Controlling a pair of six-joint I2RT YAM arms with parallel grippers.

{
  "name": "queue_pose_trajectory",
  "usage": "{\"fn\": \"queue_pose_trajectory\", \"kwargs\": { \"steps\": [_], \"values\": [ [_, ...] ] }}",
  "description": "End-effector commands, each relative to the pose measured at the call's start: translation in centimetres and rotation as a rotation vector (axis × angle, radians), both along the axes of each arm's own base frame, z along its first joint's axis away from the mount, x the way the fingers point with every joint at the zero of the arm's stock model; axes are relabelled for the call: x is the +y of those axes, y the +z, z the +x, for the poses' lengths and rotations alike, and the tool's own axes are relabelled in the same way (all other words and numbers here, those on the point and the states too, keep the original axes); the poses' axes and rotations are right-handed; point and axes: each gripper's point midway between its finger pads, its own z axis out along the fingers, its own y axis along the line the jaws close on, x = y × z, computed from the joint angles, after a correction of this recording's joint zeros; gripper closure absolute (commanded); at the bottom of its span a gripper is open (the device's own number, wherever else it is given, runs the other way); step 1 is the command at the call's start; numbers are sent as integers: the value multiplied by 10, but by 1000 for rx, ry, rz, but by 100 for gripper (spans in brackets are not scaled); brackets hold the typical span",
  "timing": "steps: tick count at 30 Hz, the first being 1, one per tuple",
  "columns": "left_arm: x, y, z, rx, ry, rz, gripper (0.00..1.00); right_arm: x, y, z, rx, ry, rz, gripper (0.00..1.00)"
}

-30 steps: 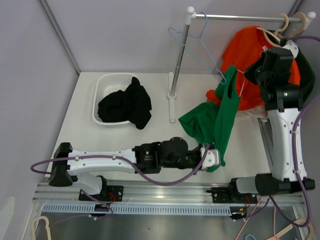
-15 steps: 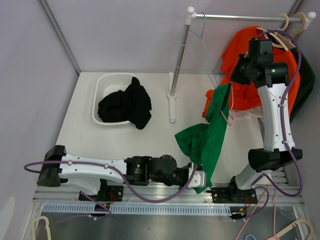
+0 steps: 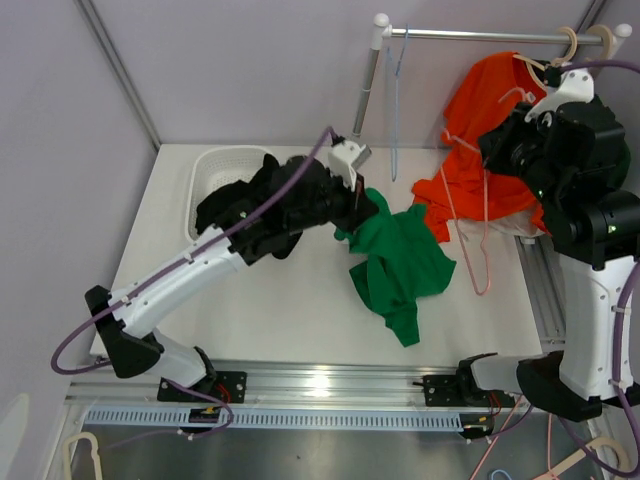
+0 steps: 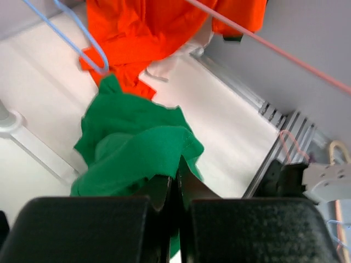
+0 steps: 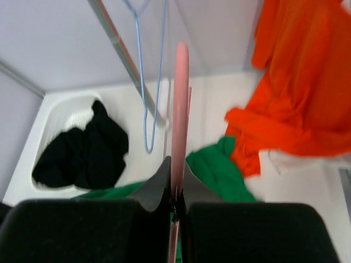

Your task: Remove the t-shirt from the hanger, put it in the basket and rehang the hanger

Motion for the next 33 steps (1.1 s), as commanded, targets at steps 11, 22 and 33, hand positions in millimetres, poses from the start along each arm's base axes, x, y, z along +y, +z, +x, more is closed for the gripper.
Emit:
{"fn": "queue_pose_trajectory", "kwargs": {
  "steps": [11,22,33],
  "values": [
    [164,239,169,-142,294,-479,99,-3,45,172,-311,-127,-85,100],
    [329,337,212,-571,513,-782,99,2,55,218,-460,-68,-44,100],
    [299,156,285,-151,499,-582,100,28,62,248,-496,5,-4,100]
  ]
}}
